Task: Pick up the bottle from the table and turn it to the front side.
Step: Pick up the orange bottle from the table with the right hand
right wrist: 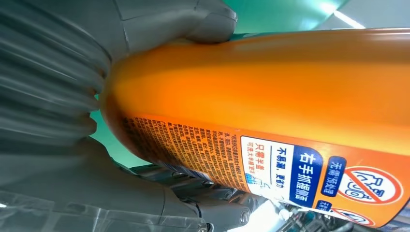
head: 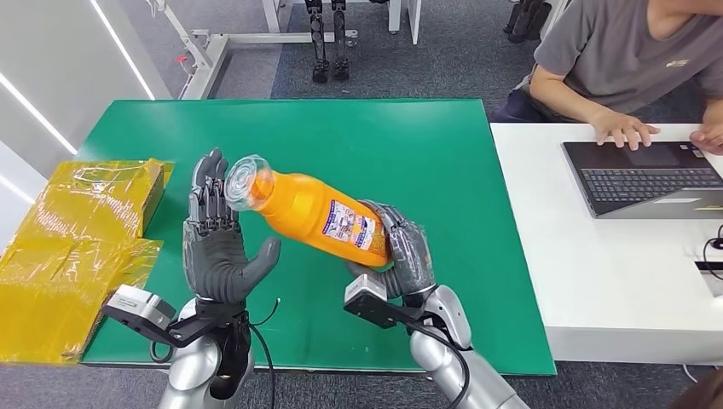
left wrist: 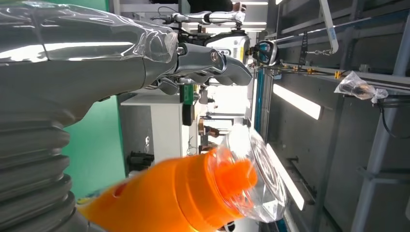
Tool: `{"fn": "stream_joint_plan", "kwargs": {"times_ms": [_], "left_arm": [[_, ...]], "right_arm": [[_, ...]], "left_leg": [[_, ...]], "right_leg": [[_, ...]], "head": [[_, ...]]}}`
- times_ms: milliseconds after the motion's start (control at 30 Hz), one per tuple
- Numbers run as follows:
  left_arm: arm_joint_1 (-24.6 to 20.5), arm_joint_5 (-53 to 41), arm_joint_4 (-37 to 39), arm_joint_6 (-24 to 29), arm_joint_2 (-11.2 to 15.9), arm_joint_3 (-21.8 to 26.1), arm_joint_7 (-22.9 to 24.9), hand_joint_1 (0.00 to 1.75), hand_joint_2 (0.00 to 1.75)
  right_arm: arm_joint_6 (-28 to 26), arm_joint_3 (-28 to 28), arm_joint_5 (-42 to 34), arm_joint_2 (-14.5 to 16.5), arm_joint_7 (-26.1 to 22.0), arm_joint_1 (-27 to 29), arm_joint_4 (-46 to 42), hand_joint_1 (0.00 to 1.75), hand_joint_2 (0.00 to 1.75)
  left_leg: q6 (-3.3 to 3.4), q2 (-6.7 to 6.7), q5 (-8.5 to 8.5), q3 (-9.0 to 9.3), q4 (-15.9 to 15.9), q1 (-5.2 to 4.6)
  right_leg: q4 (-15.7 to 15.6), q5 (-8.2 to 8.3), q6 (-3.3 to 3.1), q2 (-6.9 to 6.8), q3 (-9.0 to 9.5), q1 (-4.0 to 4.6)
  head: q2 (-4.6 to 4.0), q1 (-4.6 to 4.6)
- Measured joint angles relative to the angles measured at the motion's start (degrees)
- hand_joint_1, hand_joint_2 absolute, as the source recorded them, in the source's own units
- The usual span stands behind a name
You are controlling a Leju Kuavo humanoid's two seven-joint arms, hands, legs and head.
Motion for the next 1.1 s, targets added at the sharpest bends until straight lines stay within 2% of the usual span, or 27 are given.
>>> {"fn": "stream_joint_plan", "kwargs": {"times_ms": [367, 633, 667, 800, 833, 1033, 1100], "left_arm": [[-0.7, 1.0, 1.5, -0.4, 0.0, 0.1, 0.0, 0.00, 1.75], [-1.1, 1.3, 2.3, -1.0, 0.0, 1.0, 0.0, 0.00, 1.75], [-1.1, 1.2, 2.4, -1.0, 0.0, 1.1, 0.0, 0.06, 1.75], [-1.2, 0.9, 2.8, -1.0, 0.0, 1.7, 0.0, 1.69, 1.75], [-1.2, 0.9, 2.9, -0.9, 0.0, 1.8, 0.0, 1.75, 1.75], [-1.2, 0.5, 2.9, -0.8, -0.2, 2.0, 0.0, 1.75, 1.75], [-1.2, 0.4, 2.9, -0.8, -0.4, 2.0, 0.0, 1.75, 1.75]], "right_arm": [[8.9, 3.4, 3.9, 0.5, 2.2, -2.5, 0.7, 1.61, 1.75], [13.8, 4.2, 4.3, 0.7, 1.8, -4.4, 2.1, 1.41, 1.75], [14.5, 4.4, 4.5, 0.8, 1.8, -4.6, 2.3, 1.40, 1.75], [17.2, 4.7, 5.6, 1.3, 2.6, -5.7, 3.2, 1.35, 1.75], [17.5, 4.7, 5.8, 1.5, 2.7, -6.0, 3.5, 1.34, 1.75], [18.4, 4.7, 6.4, 2.0, 3.2, -6.7, 4.7, 1.33, 1.75], [18.5, 4.7, 6.7, 2.0, 3.4, -6.7, 4.9, 1.39, 1.75]], "left_leg": [[0.00, 0.00, 0.00, 0.00, 0.0, -0.01], [0.00, -0.01, 0.00, 0.00, 0.0, -0.01], [0.00, 0.00, 0.00, 0.00, 0.0, 0.00], [0.00, 0.00, 0.00, 0.00, 0.0, 0.00], [0.00, 0.00, 0.00, 0.00, 0.0, 0.00], [0.00, -0.01, 0.00, 0.00, 0.0, -0.01], [0.00, -0.01, 0.00, 0.00, 0.0, -0.01]], "right_leg": [[0.0, 0.00, 0.00, 0.00, 0.01, 0.00], [0.0, 0.00, 0.00, 0.00, 0.00, 0.00], [0.0, 0.00, 0.00, 0.01, 0.00, 0.00], [0.0, 0.00, 0.00, 0.01, 0.00, 0.00], [0.0, 0.00, 0.00, 0.01, 0.00, 0.00], [0.0, 0.00, 0.00, 0.01, 0.00, 0.00], [0.0, 0.00, 0.00, 0.00, 0.00, 0.00]], "head": [[0.00, 0.00], [0.00, 0.01], [0.00, 0.00], [0.00, 0.00], [0.00, 0.00], [0.00, 0.01], [0.00, 0.01]]}}
